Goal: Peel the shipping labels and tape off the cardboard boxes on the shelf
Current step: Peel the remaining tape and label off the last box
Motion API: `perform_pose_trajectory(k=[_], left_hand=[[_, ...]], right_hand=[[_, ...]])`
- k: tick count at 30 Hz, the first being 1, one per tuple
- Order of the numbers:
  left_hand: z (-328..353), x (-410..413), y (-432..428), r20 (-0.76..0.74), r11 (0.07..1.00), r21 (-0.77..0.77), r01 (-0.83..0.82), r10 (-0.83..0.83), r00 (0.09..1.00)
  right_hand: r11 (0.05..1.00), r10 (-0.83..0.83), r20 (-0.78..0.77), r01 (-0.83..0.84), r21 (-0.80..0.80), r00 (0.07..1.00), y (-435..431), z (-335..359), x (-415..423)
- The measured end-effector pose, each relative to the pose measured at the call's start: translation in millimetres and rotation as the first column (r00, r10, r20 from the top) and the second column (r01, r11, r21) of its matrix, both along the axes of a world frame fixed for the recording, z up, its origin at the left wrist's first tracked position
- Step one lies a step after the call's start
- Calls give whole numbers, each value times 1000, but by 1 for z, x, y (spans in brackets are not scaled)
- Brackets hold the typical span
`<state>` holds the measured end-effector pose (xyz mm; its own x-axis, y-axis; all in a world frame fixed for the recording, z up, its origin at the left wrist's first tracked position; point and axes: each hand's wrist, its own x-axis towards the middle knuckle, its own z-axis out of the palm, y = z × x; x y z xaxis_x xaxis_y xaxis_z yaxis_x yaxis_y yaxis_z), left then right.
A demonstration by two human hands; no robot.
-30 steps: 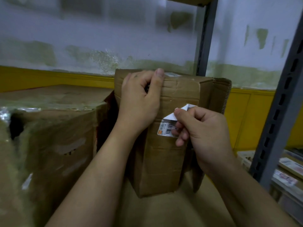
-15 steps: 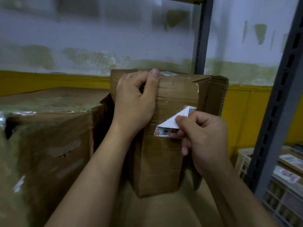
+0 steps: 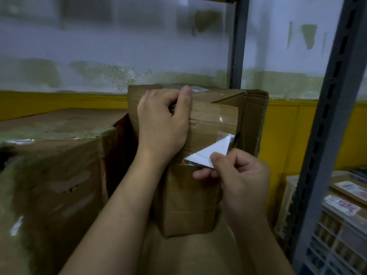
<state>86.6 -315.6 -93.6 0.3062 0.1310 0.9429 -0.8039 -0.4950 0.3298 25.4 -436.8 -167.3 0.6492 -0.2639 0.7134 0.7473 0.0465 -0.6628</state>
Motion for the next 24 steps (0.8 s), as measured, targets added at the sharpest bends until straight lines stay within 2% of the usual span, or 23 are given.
perform_pose_trajectory(k=[2, 13, 24], left_hand=[[-1, 0, -1, 10, 1000, 5, -19, 19, 1000], [0, -3, 1, -12, 998, -7, -61, 61, 998], [2, -1, -3, -71, 998, 0, -55, 55, 996]], right_hand=[[999, -7, 8, 7, 34, 1000, 2, -5, -2], [987, -145, 92, 150, -60, 985, 4, -14, -7], [985, -148, 102, 155, -70, 984, -4, -22, -4]])
